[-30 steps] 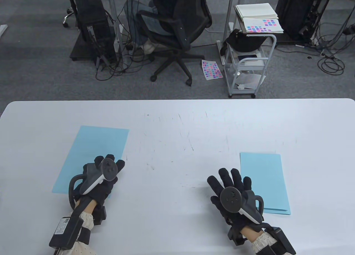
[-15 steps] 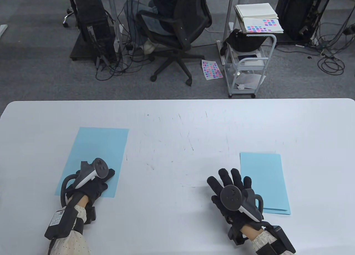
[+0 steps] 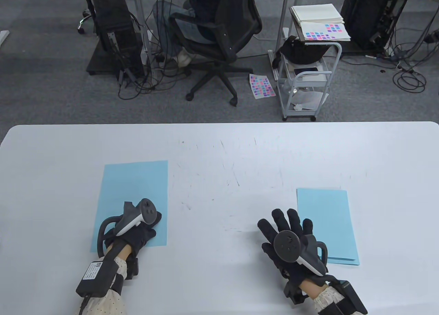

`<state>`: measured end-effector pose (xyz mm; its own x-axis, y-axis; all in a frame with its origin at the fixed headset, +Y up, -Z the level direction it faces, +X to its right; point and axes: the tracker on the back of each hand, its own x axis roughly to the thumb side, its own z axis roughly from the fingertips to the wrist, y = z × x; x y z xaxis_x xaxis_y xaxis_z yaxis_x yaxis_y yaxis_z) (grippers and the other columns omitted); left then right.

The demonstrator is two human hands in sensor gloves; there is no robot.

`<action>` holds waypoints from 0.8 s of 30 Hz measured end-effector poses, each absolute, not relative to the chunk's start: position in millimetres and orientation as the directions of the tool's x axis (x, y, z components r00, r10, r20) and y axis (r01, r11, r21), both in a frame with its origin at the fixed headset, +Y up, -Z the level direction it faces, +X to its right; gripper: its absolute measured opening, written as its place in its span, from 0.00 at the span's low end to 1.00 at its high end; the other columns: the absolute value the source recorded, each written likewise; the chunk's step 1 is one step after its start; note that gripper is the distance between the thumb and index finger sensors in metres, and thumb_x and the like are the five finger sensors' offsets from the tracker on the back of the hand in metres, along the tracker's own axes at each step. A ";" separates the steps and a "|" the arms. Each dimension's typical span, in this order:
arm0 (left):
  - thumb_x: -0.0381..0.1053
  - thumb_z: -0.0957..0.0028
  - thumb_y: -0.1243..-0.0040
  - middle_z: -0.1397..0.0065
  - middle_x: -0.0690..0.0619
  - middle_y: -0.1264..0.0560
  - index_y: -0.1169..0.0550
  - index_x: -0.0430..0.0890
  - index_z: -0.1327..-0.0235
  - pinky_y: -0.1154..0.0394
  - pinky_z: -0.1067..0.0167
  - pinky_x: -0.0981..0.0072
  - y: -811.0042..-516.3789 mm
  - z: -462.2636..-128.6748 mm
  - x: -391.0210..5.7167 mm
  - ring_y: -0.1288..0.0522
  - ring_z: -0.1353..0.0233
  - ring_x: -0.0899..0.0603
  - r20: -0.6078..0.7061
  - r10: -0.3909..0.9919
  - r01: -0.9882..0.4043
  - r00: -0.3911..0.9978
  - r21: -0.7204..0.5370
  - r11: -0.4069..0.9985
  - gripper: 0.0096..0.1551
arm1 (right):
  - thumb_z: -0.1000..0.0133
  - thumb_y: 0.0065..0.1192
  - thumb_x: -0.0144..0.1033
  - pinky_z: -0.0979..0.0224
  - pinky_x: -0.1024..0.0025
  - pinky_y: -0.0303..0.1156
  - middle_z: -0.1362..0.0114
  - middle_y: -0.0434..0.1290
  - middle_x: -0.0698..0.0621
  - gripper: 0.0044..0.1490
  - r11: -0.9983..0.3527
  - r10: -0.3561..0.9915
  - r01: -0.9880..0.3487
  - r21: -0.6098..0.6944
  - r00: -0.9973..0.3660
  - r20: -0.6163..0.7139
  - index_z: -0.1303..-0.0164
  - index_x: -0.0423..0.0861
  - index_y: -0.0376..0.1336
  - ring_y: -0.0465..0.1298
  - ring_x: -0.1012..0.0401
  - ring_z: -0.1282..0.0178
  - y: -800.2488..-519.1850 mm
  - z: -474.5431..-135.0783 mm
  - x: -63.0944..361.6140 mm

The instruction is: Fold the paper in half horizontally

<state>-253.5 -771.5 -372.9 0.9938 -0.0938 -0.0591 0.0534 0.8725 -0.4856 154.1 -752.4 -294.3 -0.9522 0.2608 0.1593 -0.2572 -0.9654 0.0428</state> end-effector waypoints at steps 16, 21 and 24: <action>0.63 0.57 0.43 0.18 0.73 0.43 0.38 0.78 0.35 0.43 0.16 0.48 -771.4 -349.3 -154.4 0.42 0.14 0.52 0.035 -0.079 0.086 0.996 -0.411 0.907 0.34 | 0.46 0.57 0.49 0.24 0.31 0.23 0.11 0.35 0.53 0.42 -0.953 0.297 -0.291 0.091 -0.953 0.065 0.21 0.62 0.48 0.27 0.43 0.16 -756.4 -300.3 174.6; 0.64 0.57 0.43 0.18 0.71 0.43 0.38 0.77 0.33 0.41 0.16 0.50 -770.8 -338.7 -122.3 0.42 0.14 0.50 0.066 -0.087 0.106 0.994 -0.403 0.909 0.35 | 0.46 0.57 0.49 0.24 0.31 0.24 0.11 0.35 0.52 0.42 -0.948 0.306 -0.299 0.111 -0.951 0.051 0.20 0.62 0.48 0.27 0.43 0.16 -758.1 -301.2 178.1; 0.64 0.57 0.43 0.17 0.70 0.43 0.39 0.76 0.32 0.42 0.16 0.49 -768.7 -330.8 -106.0 0.42 0.14 0.49 0.116 -0.124 0.160 0.986 -0.404 0.900 0.36 | 0.46 0.57 0.49 0.24 0.31 0.24 0.11 0.35 0.53 0.42 -0.948 0.304 -0.297 0.116 -0.952 0.047 0.20 0.62 0.48 0.27 0.43 0.16 -758.3 -300.9 178.6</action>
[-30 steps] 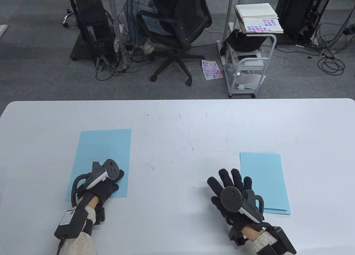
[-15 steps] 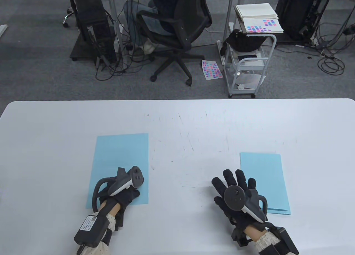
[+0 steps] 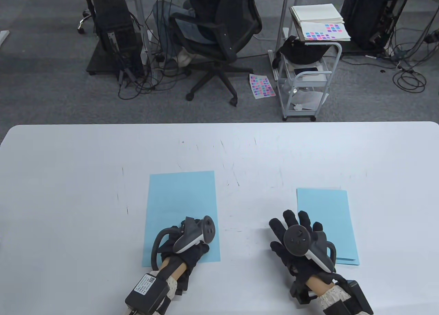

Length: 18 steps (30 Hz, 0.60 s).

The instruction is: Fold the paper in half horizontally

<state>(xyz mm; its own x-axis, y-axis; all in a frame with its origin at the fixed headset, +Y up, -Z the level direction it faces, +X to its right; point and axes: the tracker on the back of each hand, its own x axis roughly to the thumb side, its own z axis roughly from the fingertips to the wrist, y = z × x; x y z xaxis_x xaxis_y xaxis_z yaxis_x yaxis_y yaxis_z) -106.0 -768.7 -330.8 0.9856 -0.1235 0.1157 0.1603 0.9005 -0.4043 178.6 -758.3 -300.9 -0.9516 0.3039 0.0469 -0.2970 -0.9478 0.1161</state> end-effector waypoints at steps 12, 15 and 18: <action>0.66 0.57 0.44 0.16 0.68 0.43 0.40 0.76 0.30 0.43 0.15 0.48 -766.8 -306.2 -63.6 0.41 0.13 0.49 0.170 -0.187 0.239 0.967 -0.373 0.897 0.38 | 0.46 0.57 0.50 0.24 0.31 0.24 0.11 0.36 0.52 0.42 -0.956 0.269 -0.260 0.133 -0.962 0.049 0.20 0.62 0.47 0.28 0.43 0.16 -757.7 -297.0 176.2; 0.67 0.57 0.45 0.15 0.69 0.42 0.40 0.76 0.29 0.44 0.15 0.47 -766.2 -303.8 -62.8 0.41 0.13 0.50 0.176 -0.212 0.262 0.961 -0.343 0.902 0.38 | 0.47 0.57 0.50 0.24 0.31 0.24 0.11 0.36 0.53 0.43 -0.957 0.257 -0.247 0.153 -0.965 0.048 0.20 0.63 0.47 0.28 0.43 0.16 -759.0 -296.1 175.0; 0.67 0.57 0.45 0.14 0.69 0.43 0.40 0.77 0.29 0.45 0.15 0.47 -760.3 -304.1 -67.8 0.43 0.12 0.49 0.168 -0.200 0.246 0.965 -0.321 0.915 0.39 | 0.47 0.57 0.50 0.24 0.32 0.24 0.11 0.36 0.53 0.42 -0.955 0.256 -0.244 0.167 -0.965 0.058 0.21 0.63 0.47 0.28 0.43 0.16 -759.1 -295.5 172.3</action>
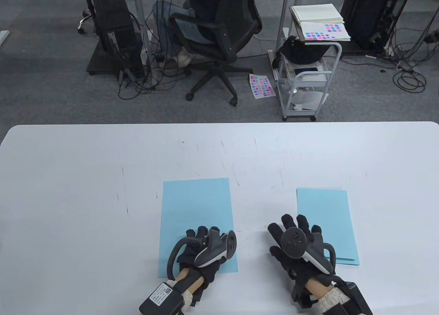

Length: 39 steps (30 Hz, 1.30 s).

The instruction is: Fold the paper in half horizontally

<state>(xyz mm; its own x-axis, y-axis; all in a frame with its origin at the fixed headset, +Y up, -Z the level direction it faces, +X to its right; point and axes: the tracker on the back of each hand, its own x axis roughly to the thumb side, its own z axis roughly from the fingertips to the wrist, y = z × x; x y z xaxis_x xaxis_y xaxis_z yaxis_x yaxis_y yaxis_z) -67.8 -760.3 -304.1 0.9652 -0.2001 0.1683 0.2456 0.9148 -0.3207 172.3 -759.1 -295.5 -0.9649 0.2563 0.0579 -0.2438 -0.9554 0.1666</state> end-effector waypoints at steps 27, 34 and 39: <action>0.71 0.59 0.48 0.12 0.69 0.52 0.51 0.76 0.26 0.51 0.13 0.43 -707.2 -375.2 -194.0 0.53 0.09 0.48 -0.058 -0.131 0.117 0.990 -0.204 0.972 0.46 | 0.46 0.55 0.49 0.22 0.35 0.25 0.12 0.33 0.65 0.44 -0.854 0.245 -0.114 0.508 -0.949 0.197 0.22 0.68 0.41 0.27 0.47 0.15 -788.9 -309.6 75.3; 0.71 0.59 0.48 0.12 0.69 0.54 0.53 0.75 0.25 0.52 0.13 0.43 -713.5 -422.4 -219.3 0.56 0.09 0.47 -0.142 -0.108 0.063 0.984 -0.289 0.955 0.48 | 0.46 0.55 0.49 0.21 0.36 0.26 0.12 0.34 0.66 0.43 -0.851 0.260 -0.131 0.509 -0.946 0.192 0.22 0.69 0.42 0.27 0.49 0.15 -788.6 -309.8 76.7; 0.72 0.61 0.48 0.12 0.68 0.56 0.52 0.74 0.25 0.53 0.13 0.42 -737.6 -452.2 -228.8 0.58 0.10 0.47 -0.191 -0.113 0.027 0.975 -0.405 0.914 0.49 | 0.46 0.55 0.49 0.21 0.36 0.26 0.13 0.33 0.66 0.43 -0.848 0.261 -0.129 0.514 -0.946 0.193 0.23 0.69 0.42 0.27 0.49 0.15 -788.3 -310.0 77.4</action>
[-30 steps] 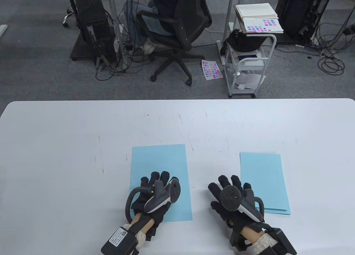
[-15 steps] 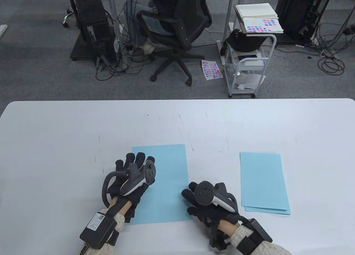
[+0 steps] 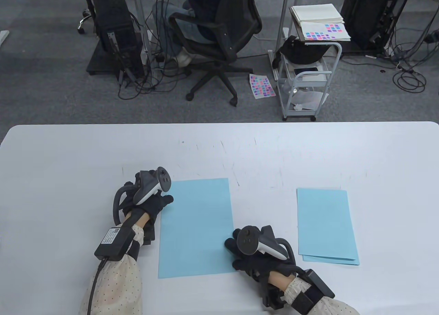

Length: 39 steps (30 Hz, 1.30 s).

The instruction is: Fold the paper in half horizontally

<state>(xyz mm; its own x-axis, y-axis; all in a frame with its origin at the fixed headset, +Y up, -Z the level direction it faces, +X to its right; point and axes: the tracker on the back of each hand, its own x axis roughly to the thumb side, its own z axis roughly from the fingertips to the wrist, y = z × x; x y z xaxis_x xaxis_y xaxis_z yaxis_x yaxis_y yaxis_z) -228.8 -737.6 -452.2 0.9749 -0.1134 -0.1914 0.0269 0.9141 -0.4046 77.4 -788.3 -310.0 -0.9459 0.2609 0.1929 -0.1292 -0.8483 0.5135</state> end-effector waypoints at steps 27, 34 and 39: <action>0.68 0.57 0.48 0.13 0.68 0.55 0.44 0.83 0.33 0.55 0.14 0.42 -774.0 -470.0 -232.8 0.61 0.11 0.47 -0.305 0.045 -0.200 0.951 -0.498 0.844 0.36 | 0.47 0.53 0.48 0.21 0.36 0.27 0.13 0.33 0.66 0.43 -0.858 0.250 -0.120 0.500 -0.947 0.203 0.23 0.70 0.41 0.27 0.49 0.15 -789.0 -308.3 76.7; 0.69 0.59 0.46 0.16 0.68 0.39 0.59 0.76 0.29 0.50 0.15 0.43 -758.6 -466.7 -230.7 0.48 0.12 0.49 -0.300 0.149 -0.280 0.942 -0.463 0.841 0.50 | 0.47 0.53 0.48 0.21 0.36 0.27 0.13 0.33 0.66 0.43 -0.857 0.250 -0.118 0.502 -0.947 0.203 0.23 0.69 0.41 0.27 0.48 0.15 -789.0 -308.1 76.1; 0.62 0.57 0.40 0.20 0.65 0.34 0.69 0.49 0.30 0.45 0.16 0.44 -752.3 -465.3 -231.9 0.40 0.15 0.49 -0.340 0.252 -0.392 0.906 -0.452 0.802 0.64 | 0.47 0.53 0.48 0.21 0.36 0.26 0.13 0.33 0.65 0.43 -0.858 0.251 -0.120 0.500 -0.947 0.203 0.23 0.69 0.41 0.27 0.48 0.15 -789.1 -307.9 75.6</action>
